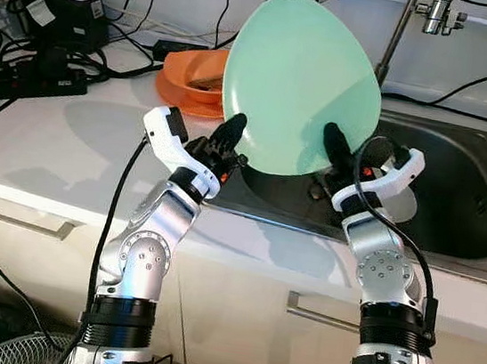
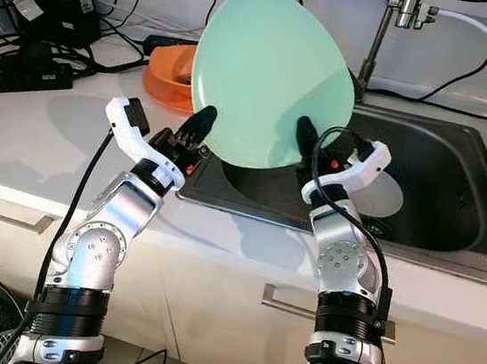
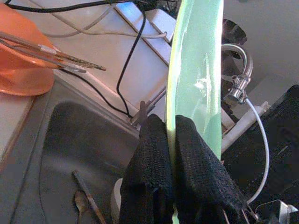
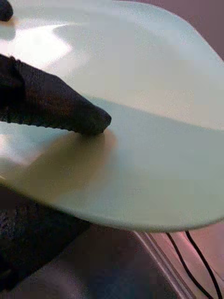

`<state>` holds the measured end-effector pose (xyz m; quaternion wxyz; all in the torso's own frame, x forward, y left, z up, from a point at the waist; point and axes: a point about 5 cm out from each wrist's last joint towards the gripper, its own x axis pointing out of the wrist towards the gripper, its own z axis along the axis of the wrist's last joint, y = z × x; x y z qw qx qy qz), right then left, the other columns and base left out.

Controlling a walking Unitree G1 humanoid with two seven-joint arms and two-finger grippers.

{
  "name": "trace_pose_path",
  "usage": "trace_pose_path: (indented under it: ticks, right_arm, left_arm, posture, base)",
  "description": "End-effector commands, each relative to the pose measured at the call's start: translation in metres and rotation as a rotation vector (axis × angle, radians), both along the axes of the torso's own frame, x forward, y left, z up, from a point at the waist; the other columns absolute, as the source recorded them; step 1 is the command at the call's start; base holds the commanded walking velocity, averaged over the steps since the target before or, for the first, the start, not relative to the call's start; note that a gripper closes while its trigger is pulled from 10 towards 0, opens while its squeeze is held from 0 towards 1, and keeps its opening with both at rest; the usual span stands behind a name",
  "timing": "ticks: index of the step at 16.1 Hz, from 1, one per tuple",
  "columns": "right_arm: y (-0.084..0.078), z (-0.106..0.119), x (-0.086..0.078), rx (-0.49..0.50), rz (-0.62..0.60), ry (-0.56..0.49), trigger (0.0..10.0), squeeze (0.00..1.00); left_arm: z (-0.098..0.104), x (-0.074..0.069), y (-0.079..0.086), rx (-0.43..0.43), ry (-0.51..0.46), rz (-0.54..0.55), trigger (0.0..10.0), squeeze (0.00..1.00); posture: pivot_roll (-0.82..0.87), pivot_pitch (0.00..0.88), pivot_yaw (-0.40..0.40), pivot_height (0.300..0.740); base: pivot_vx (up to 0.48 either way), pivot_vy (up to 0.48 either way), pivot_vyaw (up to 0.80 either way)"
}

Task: Kitchen organization

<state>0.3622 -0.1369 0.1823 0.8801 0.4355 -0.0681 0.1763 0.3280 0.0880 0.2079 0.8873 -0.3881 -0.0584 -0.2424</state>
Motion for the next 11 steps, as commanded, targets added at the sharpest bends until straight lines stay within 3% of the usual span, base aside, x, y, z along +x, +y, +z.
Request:
trace_pose_path:
  ticks: [1, 4, 5, 11]
  right_arm:
    - [-0.001, 0.007, 0.001, 0.014, -0.011, -0.023, 0.0, 0.0]
    - [-0.002, 0.009, 0.002, 0.046, -0.026, -0.022, 0.0, 0.0]
    - [-0.003, 0.009, 0.002, 0.061, -0.027, -0.022, 0.0, 0.0]
    - [-0.009, 0.013, 0.002, 0.141, -0.039, -0.029, 0.0, 0.0]
  left_arm:
    - [0.003, -0.002, -0.006, 0.059, -0.026, -0.017, 10.0, 0.0]
    - [-0.007, 0.001, -0.007, 0.158, 0.009, 0.009, 10.0, 0.0]
    - [-0.008, 0.001, -0.007, 0.141, 0.022, 0.01, 10.0, 1.0]
    - [-0.009, 0.001, -0.007, 0.129, 0.034, 0.019, 10.0, 1.0]
  posture:
    - [0.09, 0.014, 0.037, 0.74]
    - [0.09, 0.009, 0.038, 0.74]
    - [0.08, 0.008, 0.04, 0.74]
    - [0.08, 0.013, 0.037, 0.74]
  base:
    - [0.0, 0.0, 0.0]
    - [0.0, 0.0, 0.0]
    - [0.0, 0.0, 0.0]
    - [0.0, 0.0, 0.0]
